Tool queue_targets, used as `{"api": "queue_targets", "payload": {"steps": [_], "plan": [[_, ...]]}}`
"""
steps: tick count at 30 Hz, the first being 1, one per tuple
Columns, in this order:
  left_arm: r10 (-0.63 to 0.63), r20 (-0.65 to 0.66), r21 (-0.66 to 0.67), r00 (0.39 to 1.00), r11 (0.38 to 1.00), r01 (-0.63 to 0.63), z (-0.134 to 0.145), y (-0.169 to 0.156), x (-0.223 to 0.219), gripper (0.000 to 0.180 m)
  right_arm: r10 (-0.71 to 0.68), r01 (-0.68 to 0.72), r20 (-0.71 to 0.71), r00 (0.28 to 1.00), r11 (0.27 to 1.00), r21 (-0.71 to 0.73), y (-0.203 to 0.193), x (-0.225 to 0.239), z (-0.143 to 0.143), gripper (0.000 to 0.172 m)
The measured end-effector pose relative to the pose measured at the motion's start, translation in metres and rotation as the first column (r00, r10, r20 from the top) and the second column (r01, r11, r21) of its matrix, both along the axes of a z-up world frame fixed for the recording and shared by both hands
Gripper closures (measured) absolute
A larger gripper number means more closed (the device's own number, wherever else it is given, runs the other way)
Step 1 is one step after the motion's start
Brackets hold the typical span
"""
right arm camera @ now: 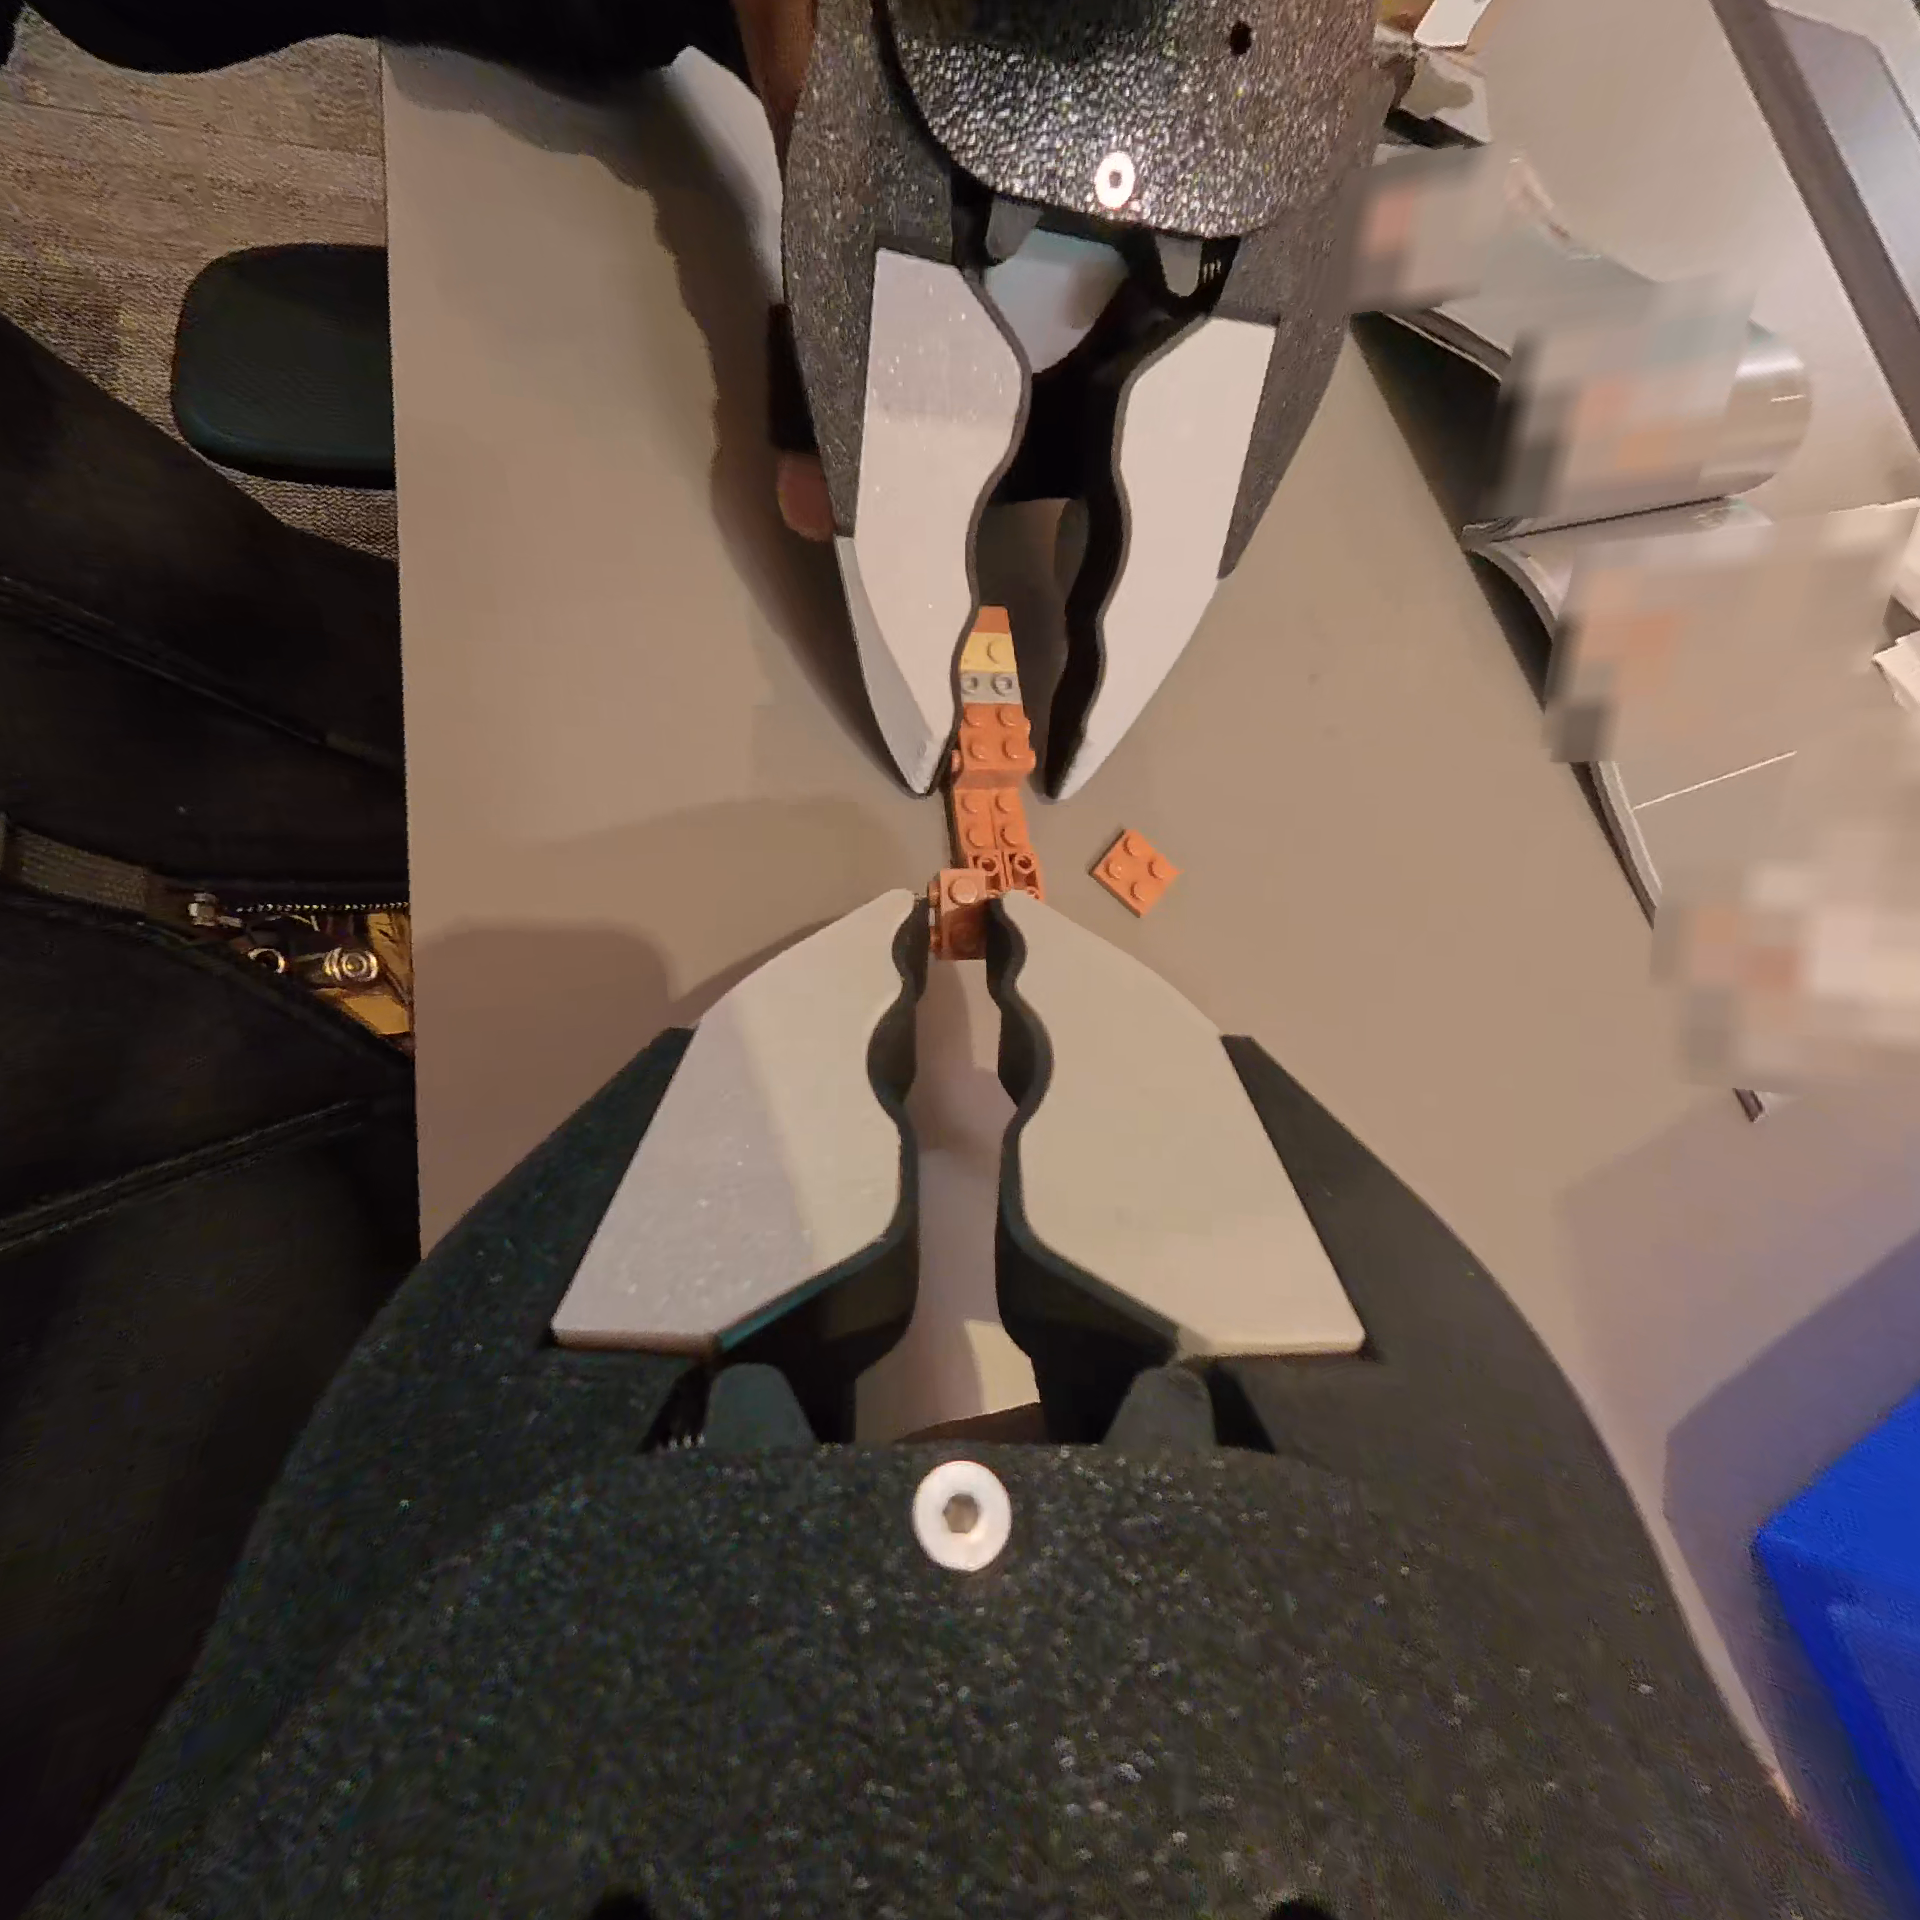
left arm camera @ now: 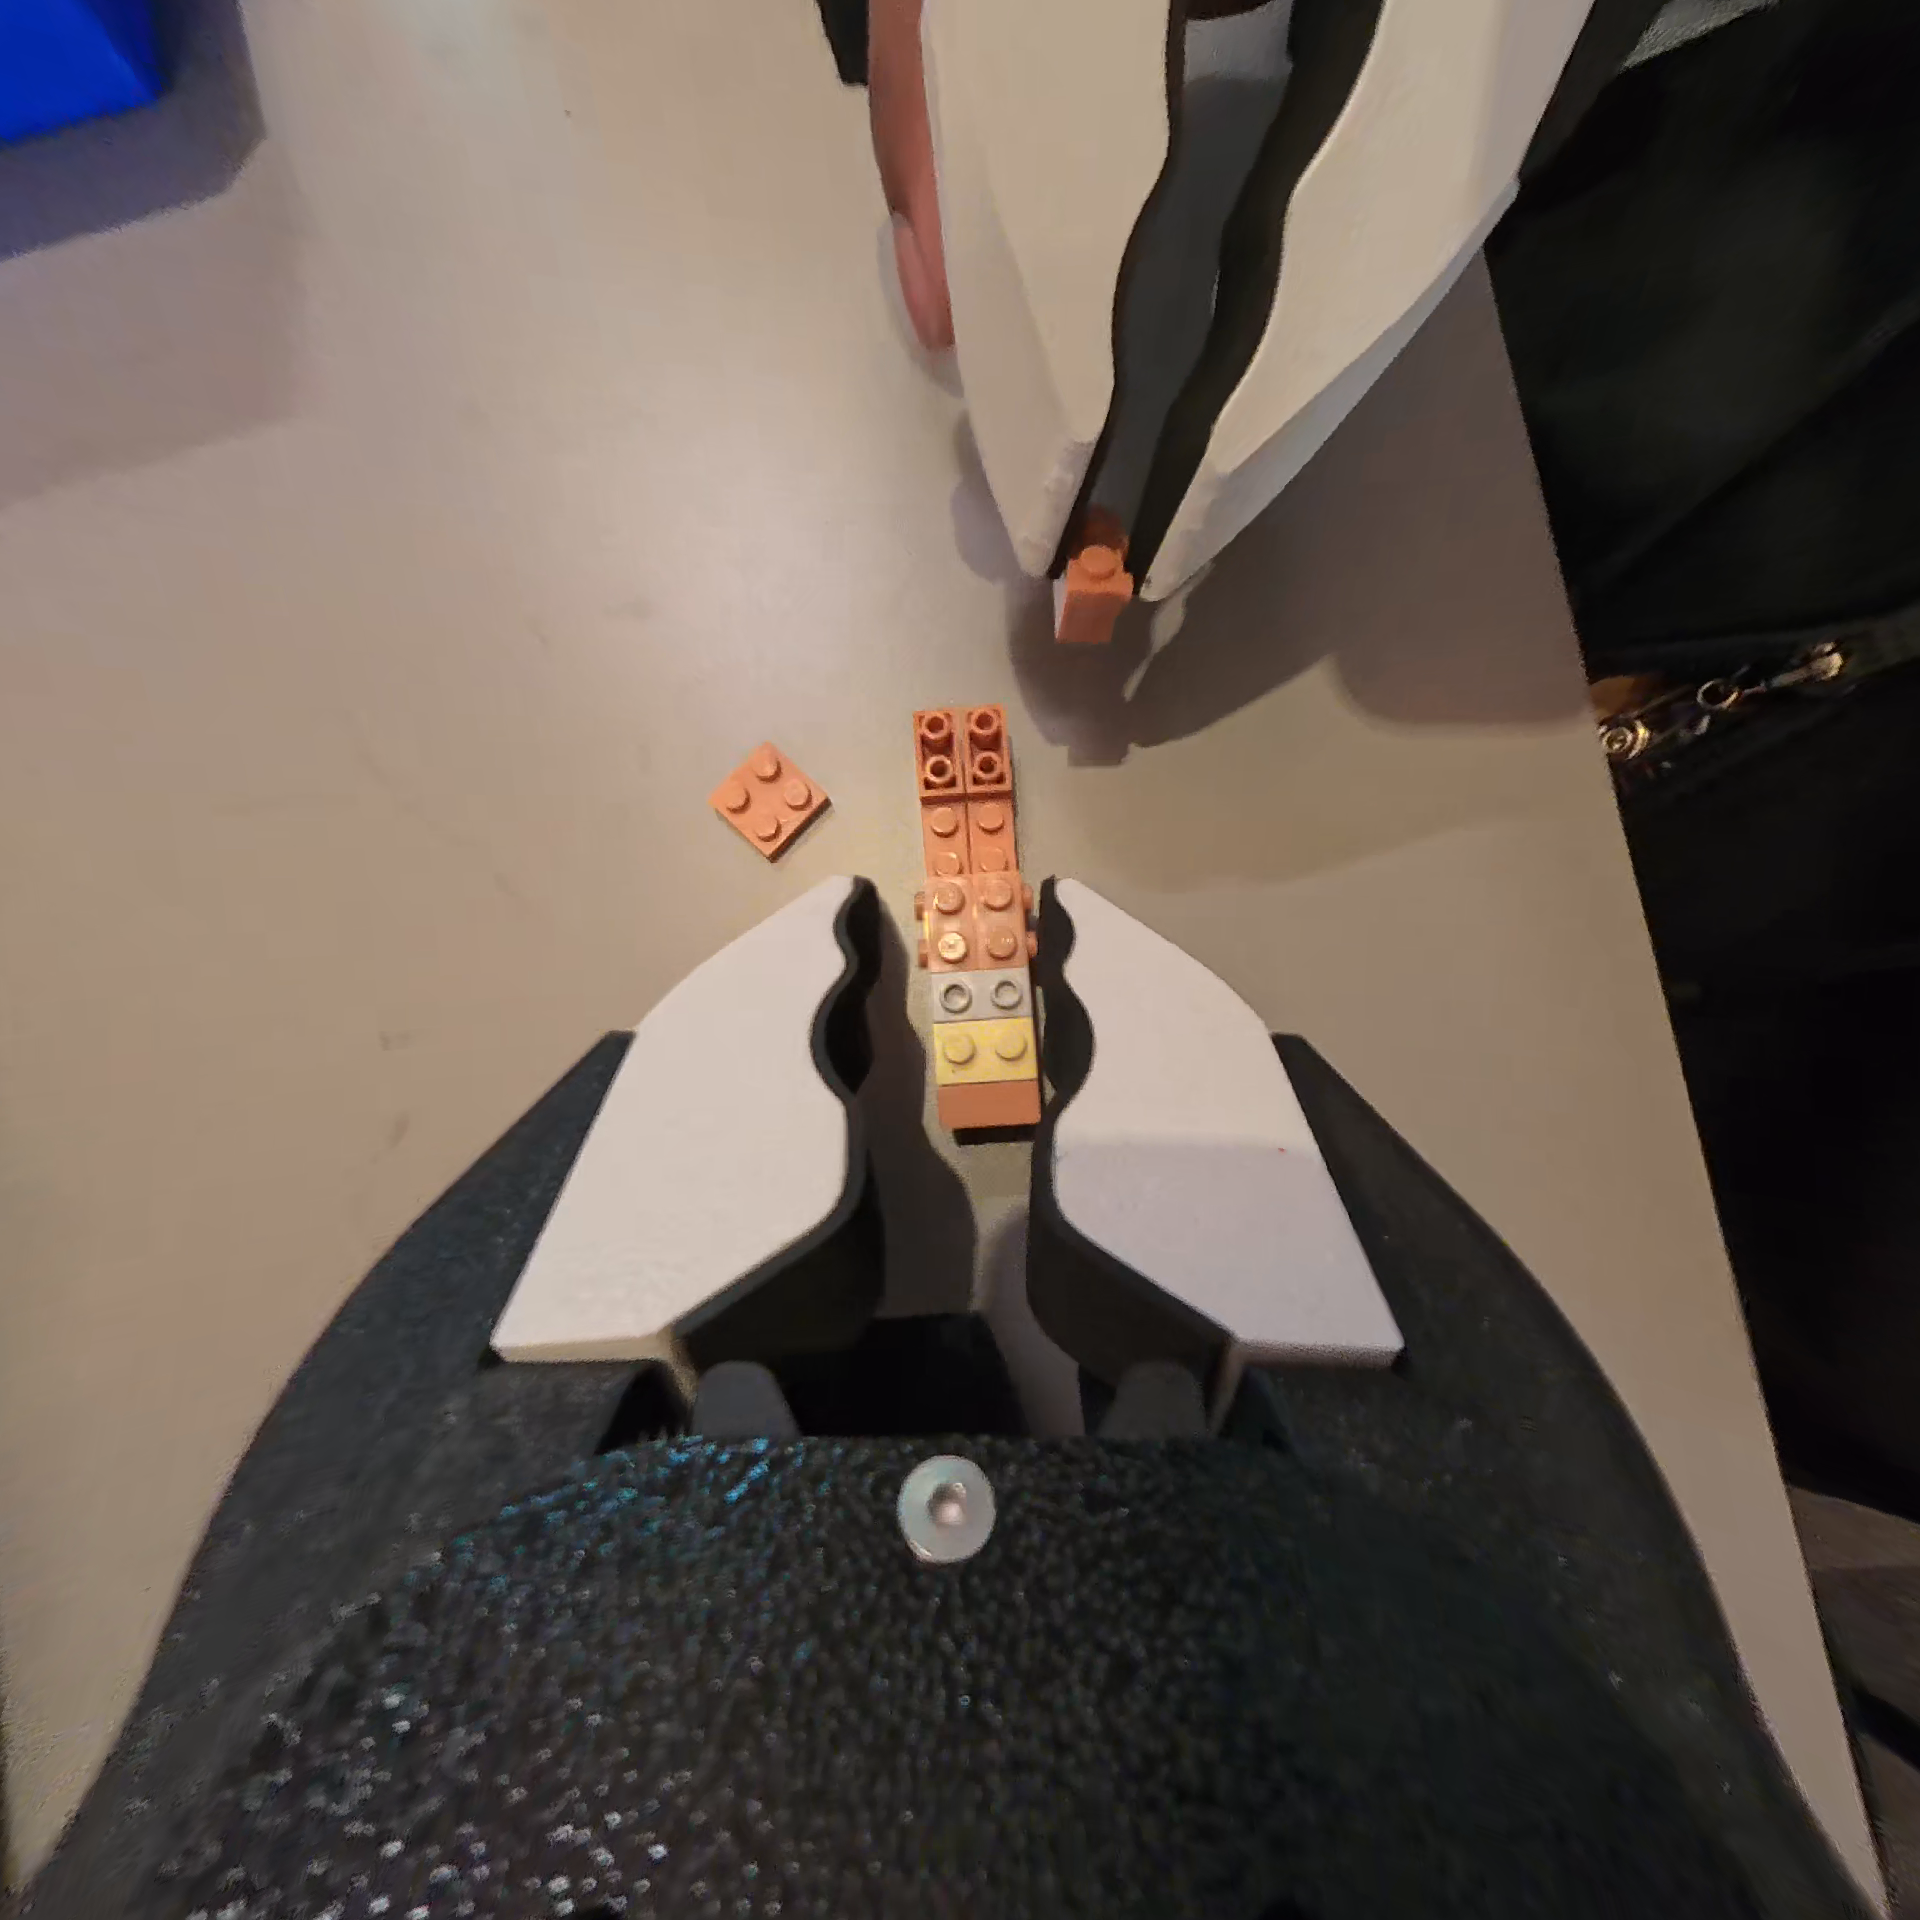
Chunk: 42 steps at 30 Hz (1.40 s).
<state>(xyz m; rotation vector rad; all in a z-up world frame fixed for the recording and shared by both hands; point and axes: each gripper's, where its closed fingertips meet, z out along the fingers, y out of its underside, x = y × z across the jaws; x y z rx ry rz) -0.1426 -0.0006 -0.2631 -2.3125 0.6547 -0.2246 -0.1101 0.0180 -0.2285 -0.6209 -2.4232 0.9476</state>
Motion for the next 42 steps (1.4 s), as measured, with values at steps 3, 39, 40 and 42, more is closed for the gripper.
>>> {"api": "queue_targets", "payload": {"steps": [3,39,40,42], "plan": [[0.021,0.009,-0.011,1.0,1.0,-0.021,0.0,0.0,-0.003,0.159,-0.006,0.006,0.003,1.0,1.0,-0.003,-0.001,-0.003,0.0,0.162],[0.028,0.026,0.055,0.999,0.998,-0.029,0.005,0.01,0.003,0.16,-0.034,0.029,0.026,0.999,0.988,0.152,-0.009,-0.026,-0.022,0.161],[0.027,0.029,0.058,0.999,0.998,-0.029,0.005,0.011,0.003,0.16,-0.032,0.028,0.025,0.999,0.988,0.15,-0.009,-0.026,-0.022,0.16],[0.027,0.033,0.061,0.999,0.998,-0.029,0.006,0.011,0.003,0.16,-0.029,0.026,0.021,0.999,0.989,0.148,-0.009,-0.026,-0.022,0.16]]}}
